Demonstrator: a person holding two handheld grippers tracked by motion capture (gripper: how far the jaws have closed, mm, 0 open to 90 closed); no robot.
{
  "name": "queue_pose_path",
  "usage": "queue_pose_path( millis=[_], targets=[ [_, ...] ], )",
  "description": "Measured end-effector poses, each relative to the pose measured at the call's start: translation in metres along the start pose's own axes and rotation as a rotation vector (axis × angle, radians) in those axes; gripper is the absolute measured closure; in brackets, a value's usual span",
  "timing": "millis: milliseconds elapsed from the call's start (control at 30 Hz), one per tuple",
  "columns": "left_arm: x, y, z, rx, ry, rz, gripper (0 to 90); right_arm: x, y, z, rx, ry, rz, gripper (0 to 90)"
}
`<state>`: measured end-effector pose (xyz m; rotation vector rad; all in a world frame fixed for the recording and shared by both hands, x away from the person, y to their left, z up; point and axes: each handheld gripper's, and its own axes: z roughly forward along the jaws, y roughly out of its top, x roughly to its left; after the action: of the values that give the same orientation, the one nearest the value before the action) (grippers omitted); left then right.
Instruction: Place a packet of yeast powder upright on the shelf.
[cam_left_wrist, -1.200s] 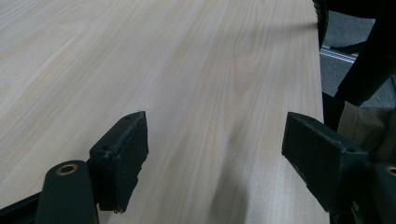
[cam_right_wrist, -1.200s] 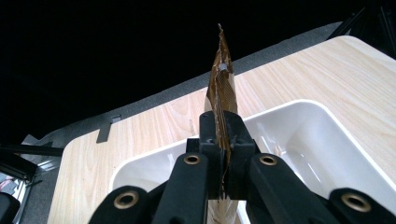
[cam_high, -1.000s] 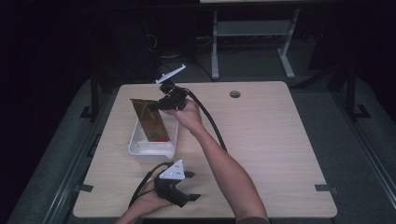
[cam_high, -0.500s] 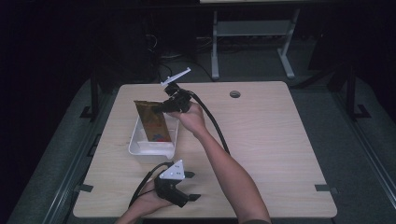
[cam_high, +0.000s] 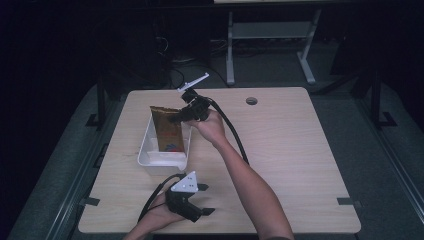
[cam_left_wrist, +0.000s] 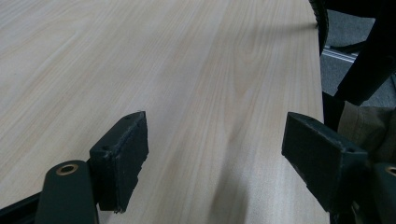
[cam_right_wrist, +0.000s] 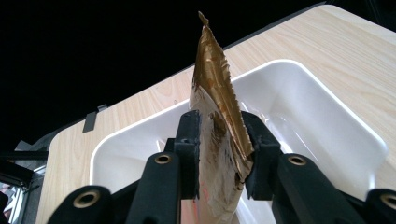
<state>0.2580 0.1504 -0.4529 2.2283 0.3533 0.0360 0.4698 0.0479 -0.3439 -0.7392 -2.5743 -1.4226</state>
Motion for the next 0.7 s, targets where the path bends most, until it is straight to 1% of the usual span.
queue_pose_path(
  millis=[100, 200, 267, 433, 533, 700],
  targets=[
    [0.0, 0.0, 0.0, 0.001, 0.0, 0.0, 22.4, -0.002, -0.001, -0.001, 0.004, -0.002, 0.0, 67.9],
    [0.0, 0.0, 0.0, -0.001, 0.001, -0.001, 22.4, -0.004, -0.003, -0.003, 0.007, -0.006, 0.016, 64.6],
    [0.0, 0.0, 0.0, -0.001, 0.0, -0.003, 22.4, -0.006, -0.004, -0.005, 0.01, 0.001, 0.031, 62.3],
    [0.0, 0.001, 0.0, -0.007, 0.006, -0.005, 22.1, -0.008, -0.009, -0.009, 0.013, 0.001, 0.042, 58.6],
    [0.001, 0.001, -0.001, -0.013, 0.014, -0.007, 22.0, -0.011, -0.012, -0.013, 0.009, -0.002, 0.057, 58.0],
    [0.002, 0.0, -0.002, -0.018, 0.02, -0.014, 21.8, -0.012, -0.016, -0.018, 0.017, -0.011, 0.06, 57.2]
  ],
)
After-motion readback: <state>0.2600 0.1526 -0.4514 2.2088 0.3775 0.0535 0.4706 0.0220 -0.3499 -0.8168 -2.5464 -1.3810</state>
